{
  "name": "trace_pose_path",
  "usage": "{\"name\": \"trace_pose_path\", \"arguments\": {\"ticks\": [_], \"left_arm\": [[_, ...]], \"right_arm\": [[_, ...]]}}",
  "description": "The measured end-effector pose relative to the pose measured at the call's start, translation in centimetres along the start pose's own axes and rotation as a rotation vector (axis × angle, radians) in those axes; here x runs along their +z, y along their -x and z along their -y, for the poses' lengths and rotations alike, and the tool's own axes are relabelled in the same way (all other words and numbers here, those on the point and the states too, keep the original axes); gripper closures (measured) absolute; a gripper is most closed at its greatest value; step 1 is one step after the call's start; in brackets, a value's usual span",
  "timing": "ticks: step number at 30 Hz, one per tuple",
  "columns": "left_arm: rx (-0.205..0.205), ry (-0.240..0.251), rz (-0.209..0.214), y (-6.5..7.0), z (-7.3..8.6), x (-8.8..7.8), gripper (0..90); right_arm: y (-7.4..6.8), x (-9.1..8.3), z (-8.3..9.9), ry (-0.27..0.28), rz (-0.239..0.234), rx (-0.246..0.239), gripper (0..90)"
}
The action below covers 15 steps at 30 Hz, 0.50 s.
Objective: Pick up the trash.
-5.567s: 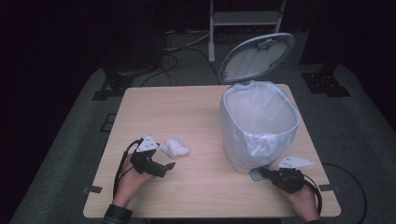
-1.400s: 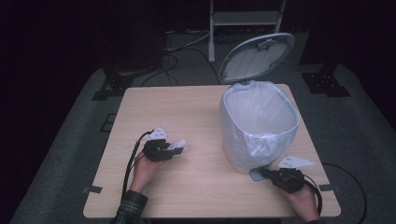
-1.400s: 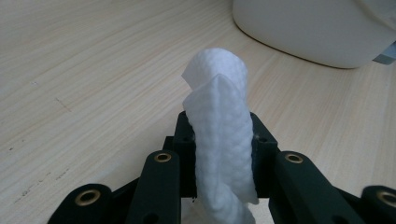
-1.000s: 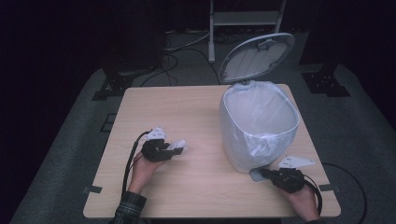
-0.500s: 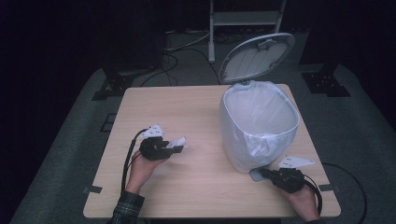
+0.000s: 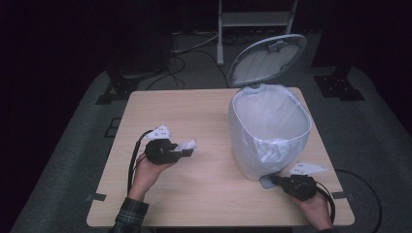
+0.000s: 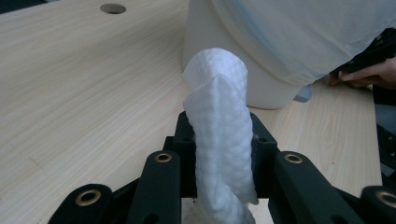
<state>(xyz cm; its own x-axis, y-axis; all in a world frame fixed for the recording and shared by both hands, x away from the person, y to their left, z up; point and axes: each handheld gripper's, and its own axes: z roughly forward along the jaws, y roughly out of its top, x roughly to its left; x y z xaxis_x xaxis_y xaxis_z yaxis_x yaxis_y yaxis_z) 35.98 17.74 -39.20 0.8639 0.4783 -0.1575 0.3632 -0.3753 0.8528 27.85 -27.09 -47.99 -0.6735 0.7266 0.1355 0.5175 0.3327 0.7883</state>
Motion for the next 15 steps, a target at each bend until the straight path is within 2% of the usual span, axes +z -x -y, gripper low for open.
{"name": "trace_pose_path", "arguments": {"ticks": [7,15], "left_arm": [[0.030,0.009,0.032,1.0,-1.3,-0.4,71.0],[0.043,0.040,0.064,1.7,-2.6,-0.9,71.9]], "right_arm": [[0.0,0.0,0.0,0.000,0.000,0.000,90.0],[0.0,0.0,0.0,0.002,-0.003,0.000,90.0]]}}
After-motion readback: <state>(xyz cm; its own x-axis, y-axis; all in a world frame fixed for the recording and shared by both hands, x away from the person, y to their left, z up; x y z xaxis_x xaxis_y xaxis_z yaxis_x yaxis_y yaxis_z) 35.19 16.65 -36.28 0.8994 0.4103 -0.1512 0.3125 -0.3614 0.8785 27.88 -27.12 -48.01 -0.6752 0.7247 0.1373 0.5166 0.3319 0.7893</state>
